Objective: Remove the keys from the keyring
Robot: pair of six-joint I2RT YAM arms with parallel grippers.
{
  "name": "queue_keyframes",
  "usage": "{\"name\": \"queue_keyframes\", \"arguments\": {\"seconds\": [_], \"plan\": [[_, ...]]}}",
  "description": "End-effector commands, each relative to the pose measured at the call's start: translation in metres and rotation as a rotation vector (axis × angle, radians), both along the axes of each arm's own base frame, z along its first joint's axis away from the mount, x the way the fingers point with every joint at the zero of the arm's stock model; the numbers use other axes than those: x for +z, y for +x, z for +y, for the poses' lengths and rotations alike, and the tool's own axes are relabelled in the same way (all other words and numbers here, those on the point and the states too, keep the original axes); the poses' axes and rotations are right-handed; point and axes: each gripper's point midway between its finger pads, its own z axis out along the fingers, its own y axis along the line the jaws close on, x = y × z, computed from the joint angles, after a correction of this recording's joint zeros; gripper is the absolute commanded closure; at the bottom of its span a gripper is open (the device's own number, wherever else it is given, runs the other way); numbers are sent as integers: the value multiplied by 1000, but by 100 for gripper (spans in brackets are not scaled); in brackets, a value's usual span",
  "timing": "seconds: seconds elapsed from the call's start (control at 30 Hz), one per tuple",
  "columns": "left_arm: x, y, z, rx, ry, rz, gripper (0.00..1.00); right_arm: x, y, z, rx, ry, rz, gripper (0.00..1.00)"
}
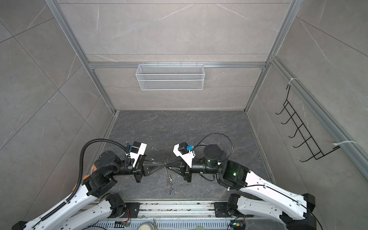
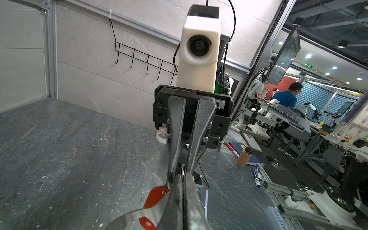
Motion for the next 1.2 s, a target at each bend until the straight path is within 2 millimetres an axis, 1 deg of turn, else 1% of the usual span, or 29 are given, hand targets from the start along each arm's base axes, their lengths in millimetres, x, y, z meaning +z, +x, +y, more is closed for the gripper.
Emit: {"name": "queue_keyframes", "arguments": {"seconds": [0.0,0.07,0.1,0.2,0.3,0.33,0.37,0.43,0.6,0.83,1.03,1.17], "plan": [[24,-6,4,-10,-75,-71,100,0,-1,2,18,8,18,93],[23,-5,4,-6,-72,-68,100,-2,1,2,4,1,22,99],[23,-4,4,0,-66,-60,100,-3,2,0,-7,-2,23,100],[19,1,5,32,-35,-30,100,-5,6,-4,-37,-32,34,100],[13,3,8,62,0,-4,75,-10,9,-10,-70,-84,50,100],[10,3,9,70,14,7,69,-12,10,-11,-77,-103,55,100],[9,3,11,76,24,13,66,-13,10,-13,-84,-122,60,100],[3,3,12,84,68,32,63,-14,9,-16,-82,-155,70,100],[-7,3,8,61,180,77,62,-16,6,-19,-73,-225,98,100],[-11,3,-1,9,290,106,63,-18,3,-15,-41,-297,131,100],[-16,5,-4,-9,348,124,67,-15,2,-14,-32,-319,141,100],[-15,2,-4,-28,351,118,73,-13,3,-13,-29,-321,143,100]]}}
